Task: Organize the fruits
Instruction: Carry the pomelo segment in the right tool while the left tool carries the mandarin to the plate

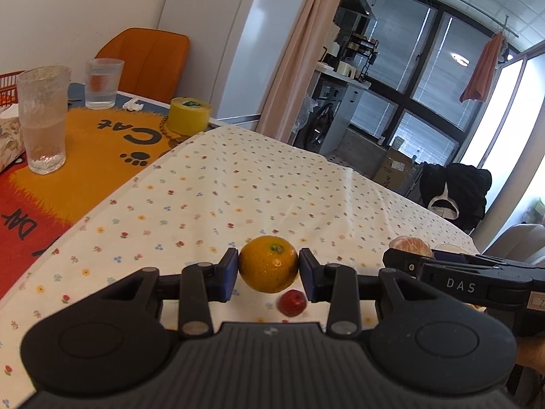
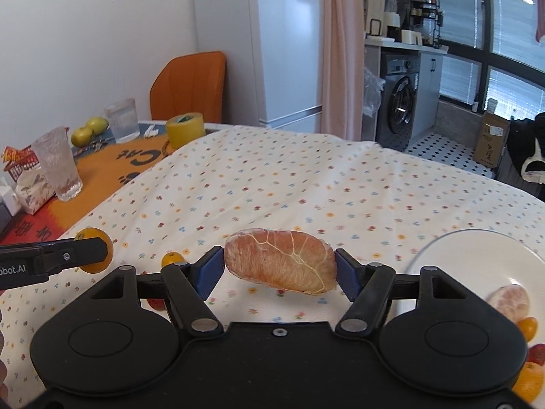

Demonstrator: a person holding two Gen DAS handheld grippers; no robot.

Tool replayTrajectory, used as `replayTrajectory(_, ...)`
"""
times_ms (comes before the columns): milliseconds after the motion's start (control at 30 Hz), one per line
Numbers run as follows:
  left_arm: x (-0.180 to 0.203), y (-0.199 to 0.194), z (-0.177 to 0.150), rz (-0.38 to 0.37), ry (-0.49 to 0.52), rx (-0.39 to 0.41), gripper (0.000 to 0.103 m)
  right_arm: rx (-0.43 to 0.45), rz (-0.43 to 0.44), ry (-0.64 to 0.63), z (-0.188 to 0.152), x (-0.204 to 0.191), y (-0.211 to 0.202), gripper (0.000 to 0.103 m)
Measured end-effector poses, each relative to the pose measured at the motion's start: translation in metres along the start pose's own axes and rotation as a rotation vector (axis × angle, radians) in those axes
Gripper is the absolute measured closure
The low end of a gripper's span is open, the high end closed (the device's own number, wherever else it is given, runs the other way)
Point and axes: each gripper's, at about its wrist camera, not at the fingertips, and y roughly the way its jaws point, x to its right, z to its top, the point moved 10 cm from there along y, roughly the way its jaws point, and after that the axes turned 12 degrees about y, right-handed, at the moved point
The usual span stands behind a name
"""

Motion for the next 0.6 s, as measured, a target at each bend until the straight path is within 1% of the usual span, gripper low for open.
replayTrajectory(200, 0.025, 0.0, 0.009, -0.024, 0.036, 0.018, 0.066, 0.033, -0.016, 0.034, 0.006, 0.024, -0.017, 0.037)
replayTrajectory(600, 0.071, 0.009, 0.021, -0.067, 0.106, 0.026, 0.066, 0.084, -0.046, 0.09, 0.013, 0.074, -0.042, 0.037)
